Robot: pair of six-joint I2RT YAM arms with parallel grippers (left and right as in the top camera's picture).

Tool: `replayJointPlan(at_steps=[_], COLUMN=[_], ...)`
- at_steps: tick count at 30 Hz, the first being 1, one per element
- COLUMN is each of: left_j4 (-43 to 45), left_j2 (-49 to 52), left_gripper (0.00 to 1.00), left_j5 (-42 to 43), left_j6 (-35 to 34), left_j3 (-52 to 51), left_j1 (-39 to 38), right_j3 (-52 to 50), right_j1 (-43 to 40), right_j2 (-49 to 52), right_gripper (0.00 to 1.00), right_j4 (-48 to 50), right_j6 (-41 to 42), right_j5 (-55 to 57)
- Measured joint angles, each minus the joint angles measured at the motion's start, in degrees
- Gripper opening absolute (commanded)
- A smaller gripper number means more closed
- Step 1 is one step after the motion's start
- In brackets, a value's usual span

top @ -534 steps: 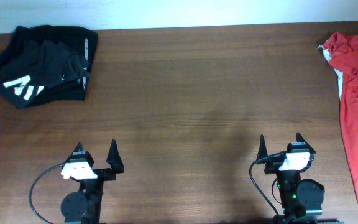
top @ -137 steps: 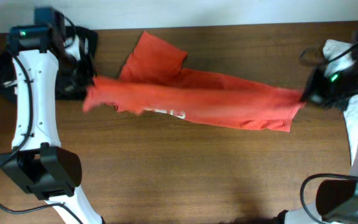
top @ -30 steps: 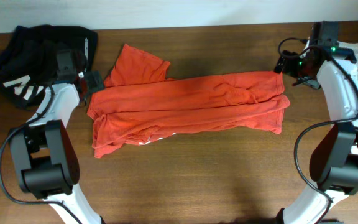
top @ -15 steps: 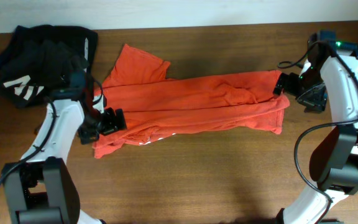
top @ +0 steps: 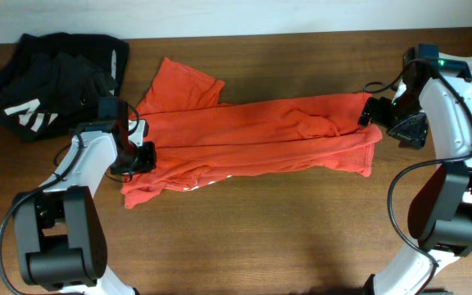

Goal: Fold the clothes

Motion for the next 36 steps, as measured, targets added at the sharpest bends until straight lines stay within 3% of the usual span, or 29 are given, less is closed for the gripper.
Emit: replayJointPlan(at_steps=[5,10,16,20,23,26,28,36], left_j4=[0.3,8.1,11.5,11.4,11.3,11.1,11.1,11.1], left_j2=[-0.4,-4.4,-4.4,-4.4,-4.4,-4.4,-4.4,-4.4], left_gripper=[0.00,0.00,0.00,0.00,0.00,0.00,0.00,0.00], left_j5=[-1.2,-1.8,-4.1,-4.3,-4.3,-4.3,-4.3,-4.3], left_j6=[-0.3,-2.6,-5.7,-5.9,-5.9,-5.9,-5.9,-5.9], left_j3=[1.1,3.7,3.7,3.7,3.7,3.7,3.7,3.7], left_j1=[0.0,0.0,3.8,4.5,4.5,4.5,4.5,4.5], right_j3=[0.0,0.0,-5.4,-10.2,-14.1,-17.1,-17.2,-17.2], right_j1=[0.0,0.0,0.0,0.0,0.0,0.0,0.0,0.5], right_j2=[0.0,0.0,0.0,0.0,0.0,0.0,0.0,2.7], right_gripper=[0.99,0.99,0.99,0.78,0.68,0.68,0.56,0.54], right_j4=[0.8,1.4,12.0,14.8,21.0,23.8,24.6,27.0], right_j6=[0.0,0.0,-0.1,0.0,0.1,0.3,0.4,3.3], right_j5=[0.0,0.0,0.0,-0.6,-3.4,-5.1,-5.4,-6.8])
